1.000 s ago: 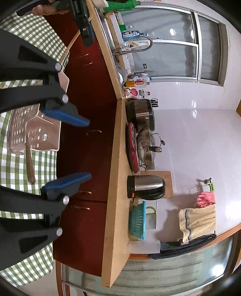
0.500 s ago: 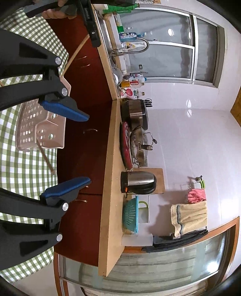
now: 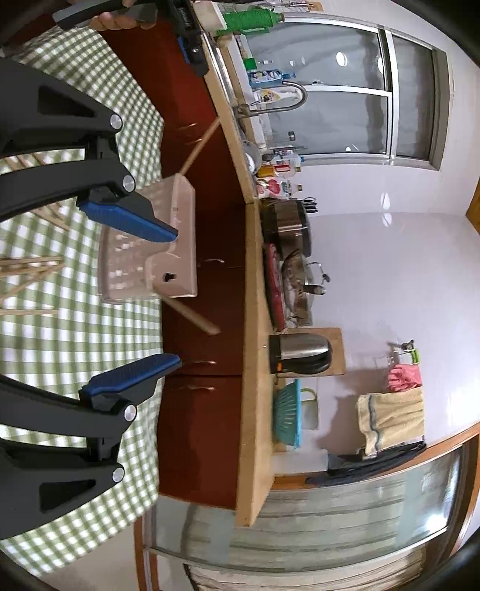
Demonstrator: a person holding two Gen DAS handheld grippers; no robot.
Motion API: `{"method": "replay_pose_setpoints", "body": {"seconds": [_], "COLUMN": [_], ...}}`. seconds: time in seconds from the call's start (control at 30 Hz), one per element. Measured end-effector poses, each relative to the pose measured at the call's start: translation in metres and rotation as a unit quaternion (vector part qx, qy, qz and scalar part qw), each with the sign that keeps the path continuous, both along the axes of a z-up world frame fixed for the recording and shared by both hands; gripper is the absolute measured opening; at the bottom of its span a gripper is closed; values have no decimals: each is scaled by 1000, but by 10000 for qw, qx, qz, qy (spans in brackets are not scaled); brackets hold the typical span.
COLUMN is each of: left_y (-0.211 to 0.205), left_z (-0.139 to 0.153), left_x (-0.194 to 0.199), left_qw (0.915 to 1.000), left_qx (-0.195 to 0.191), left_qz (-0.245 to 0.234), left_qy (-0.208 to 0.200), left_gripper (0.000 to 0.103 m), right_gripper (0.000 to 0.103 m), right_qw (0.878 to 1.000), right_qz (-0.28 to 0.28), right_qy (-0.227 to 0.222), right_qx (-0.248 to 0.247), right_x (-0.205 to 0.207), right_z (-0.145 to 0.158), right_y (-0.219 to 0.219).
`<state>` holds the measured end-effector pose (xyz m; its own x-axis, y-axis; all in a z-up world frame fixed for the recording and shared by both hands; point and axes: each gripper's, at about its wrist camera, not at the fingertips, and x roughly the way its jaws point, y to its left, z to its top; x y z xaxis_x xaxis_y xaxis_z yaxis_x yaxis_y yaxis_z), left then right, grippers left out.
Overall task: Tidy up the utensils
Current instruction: 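Lower the left gripper onto another chopstick and close it while the right gripper grasps one too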
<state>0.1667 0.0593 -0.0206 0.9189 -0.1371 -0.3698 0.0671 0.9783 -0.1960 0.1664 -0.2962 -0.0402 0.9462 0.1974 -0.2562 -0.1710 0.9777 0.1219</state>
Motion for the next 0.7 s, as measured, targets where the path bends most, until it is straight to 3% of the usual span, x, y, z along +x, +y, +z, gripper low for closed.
{"method": "replay_pose_setpoints", "body": {"seconds": [0.3,0.7], "left_y": [-11,-37], "left_z": [-56,-122], "left_x": [-54,-96], "left_qw": [9989,9921], "left_qx": [113,461], "left_qz": [-44,-409], "left_qy": [447,1097], "left_gripper": [82,56], "right_gripper": [61,43], "right_qw": [9993,9949], "right_qz": [-11,167], "right_qy": [324,893], "right_qx": [-187,-436], "right_x": [-50,-99], "right_z": [-42,-104], "right_y": [-1,-3]}}
